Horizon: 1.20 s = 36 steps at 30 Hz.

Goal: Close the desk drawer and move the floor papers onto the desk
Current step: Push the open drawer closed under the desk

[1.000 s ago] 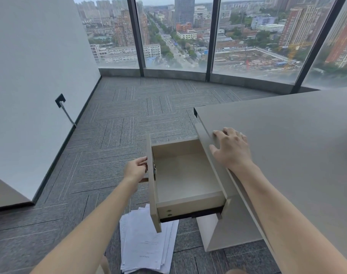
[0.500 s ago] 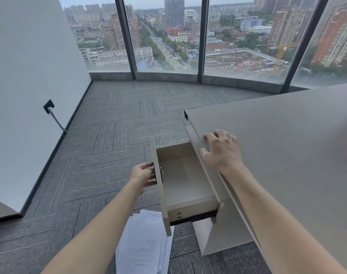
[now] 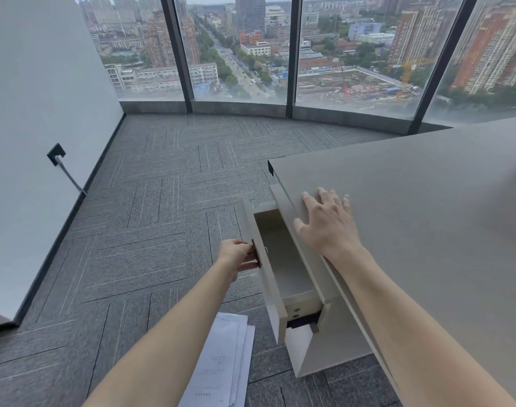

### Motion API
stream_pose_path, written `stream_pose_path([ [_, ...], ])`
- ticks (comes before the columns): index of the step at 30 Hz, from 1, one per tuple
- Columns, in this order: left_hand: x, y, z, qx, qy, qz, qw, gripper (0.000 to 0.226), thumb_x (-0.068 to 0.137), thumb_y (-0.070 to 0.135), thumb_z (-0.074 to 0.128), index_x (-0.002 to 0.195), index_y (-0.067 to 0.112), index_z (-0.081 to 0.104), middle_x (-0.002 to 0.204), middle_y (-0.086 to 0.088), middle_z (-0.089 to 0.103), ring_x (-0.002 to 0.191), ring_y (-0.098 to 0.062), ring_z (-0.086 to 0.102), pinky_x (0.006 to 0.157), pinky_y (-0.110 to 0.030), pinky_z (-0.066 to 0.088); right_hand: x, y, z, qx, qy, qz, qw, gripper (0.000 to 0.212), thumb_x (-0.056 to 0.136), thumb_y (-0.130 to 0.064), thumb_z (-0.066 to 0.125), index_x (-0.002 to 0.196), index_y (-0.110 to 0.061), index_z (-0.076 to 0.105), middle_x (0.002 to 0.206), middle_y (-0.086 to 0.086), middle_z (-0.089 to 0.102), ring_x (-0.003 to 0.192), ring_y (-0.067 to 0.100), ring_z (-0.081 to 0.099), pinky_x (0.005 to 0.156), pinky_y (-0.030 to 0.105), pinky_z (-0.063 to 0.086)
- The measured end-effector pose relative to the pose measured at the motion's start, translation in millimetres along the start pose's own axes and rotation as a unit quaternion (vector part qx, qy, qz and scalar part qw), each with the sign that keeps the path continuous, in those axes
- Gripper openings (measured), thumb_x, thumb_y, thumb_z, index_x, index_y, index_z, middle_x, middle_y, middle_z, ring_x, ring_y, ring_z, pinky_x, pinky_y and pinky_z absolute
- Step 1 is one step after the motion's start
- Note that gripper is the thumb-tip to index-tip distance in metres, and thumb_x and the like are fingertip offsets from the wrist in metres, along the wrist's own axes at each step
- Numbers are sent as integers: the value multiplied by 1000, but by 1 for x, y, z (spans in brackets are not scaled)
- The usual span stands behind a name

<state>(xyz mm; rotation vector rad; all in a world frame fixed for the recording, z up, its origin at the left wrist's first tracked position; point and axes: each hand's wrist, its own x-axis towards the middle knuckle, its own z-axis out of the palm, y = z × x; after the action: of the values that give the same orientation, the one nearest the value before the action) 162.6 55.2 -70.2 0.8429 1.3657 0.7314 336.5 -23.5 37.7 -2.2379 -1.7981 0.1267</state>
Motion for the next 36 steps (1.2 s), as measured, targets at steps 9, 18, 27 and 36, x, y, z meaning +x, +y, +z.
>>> stream_pose_path([
  [9, 18, 1, 23, -10, -43, -25, 999, 17, 88, -2, 62, 102, -10, 62, 84, -23, 70, 67, -28, 71, 49, -35, 60, 0, -1, 0, -9, 7, -2, 1000, 66, 90, -41, 48, 150, -19, 36, 158, 17, 29, 150, 33, 18, 123, 50, 7],
  [18, 30, 0, 40, 8, -81, -13, 997, 21, 89, 1, 63, 105, -12, 63, 91, -26, 70, 66, -28, 70, 61, -38, 63, 0, -2, -1, -10, 1, 6, 1000, 65, 90, -41, 48, 150, -19, 35, 159, 16, 28, 150, 34, 16, 123, 50, 7],
  [27, 35, -4, 53, -27, -99, 2, 995, 7, 86, 2, 67, 83, -4, 64, 80, -21, 71, 60, -24, 71, 57, -29, 62, 0, -6, -1, -14, 4, 10, 1000, 63, 90, -37, 47, 148, -17, 36, 158, 18, 28, 150, 35, 16, 123, 51, 7],
  [36, 42, -4, 56, -9, -101, 1, 995, 21, 86, 4, 67, 102, -8, 65, 93, -26, 69, 64, -25, 69, 60, -30, 63, 1, -9, 0, -15, 8, 13, 1000, 61, 89, -36, 46, 146, -17, 38, 158, 18, 30, 149, 36, 17, 123, 52, 9],
])
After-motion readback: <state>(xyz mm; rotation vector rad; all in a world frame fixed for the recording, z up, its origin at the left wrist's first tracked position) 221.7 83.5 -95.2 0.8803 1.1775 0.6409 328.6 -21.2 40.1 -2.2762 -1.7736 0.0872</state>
